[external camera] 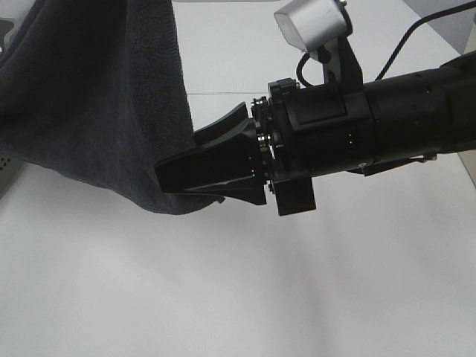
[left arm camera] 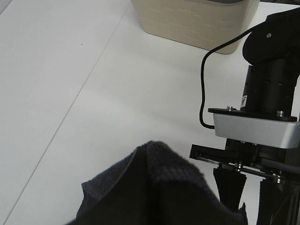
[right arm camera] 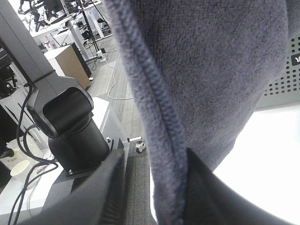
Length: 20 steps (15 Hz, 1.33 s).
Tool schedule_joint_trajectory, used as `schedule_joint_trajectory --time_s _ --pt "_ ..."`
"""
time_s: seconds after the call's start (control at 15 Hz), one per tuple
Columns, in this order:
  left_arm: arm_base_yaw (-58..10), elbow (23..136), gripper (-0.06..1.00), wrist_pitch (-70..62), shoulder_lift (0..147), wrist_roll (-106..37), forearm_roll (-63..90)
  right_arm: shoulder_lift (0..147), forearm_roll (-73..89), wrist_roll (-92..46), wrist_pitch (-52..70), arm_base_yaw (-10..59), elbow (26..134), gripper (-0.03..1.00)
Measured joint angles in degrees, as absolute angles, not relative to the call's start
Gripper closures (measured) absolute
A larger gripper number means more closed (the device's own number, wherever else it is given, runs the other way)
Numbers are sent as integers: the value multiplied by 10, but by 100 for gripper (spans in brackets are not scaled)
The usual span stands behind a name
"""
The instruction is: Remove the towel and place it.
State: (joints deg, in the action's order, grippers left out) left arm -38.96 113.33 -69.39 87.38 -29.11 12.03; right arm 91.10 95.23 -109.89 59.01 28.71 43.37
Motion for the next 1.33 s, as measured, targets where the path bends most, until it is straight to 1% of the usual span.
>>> schedule_joint_trajectory --time_s 0.2,0.33,0.4,0.67,1.0,1.13,1.33 --pt "-390 1133 94 -686 875 -289 123 911 952 -1097 587 287 434 83" --pt "-390 1133 94 -670 877 -289 128 911 948 -1091 580 287 434 93" --pt "-390 1133 94 -664 878 -289 129 911 939 -1082 579 287 434 96" --pt "-390 1133 94 -659 890 -289 153 911 921 -1047 563 287 434 96" --pt "-390 1133 94 -679 889 -289 152 894 931 -890 474 287 434 96" --pt "-390 1133 94 -685 889 -289 144 855 888 -821 444 287 434 96" --pt "-390 1133 94 -688 889 -289 103 787 741 -649 419 287 454 96"
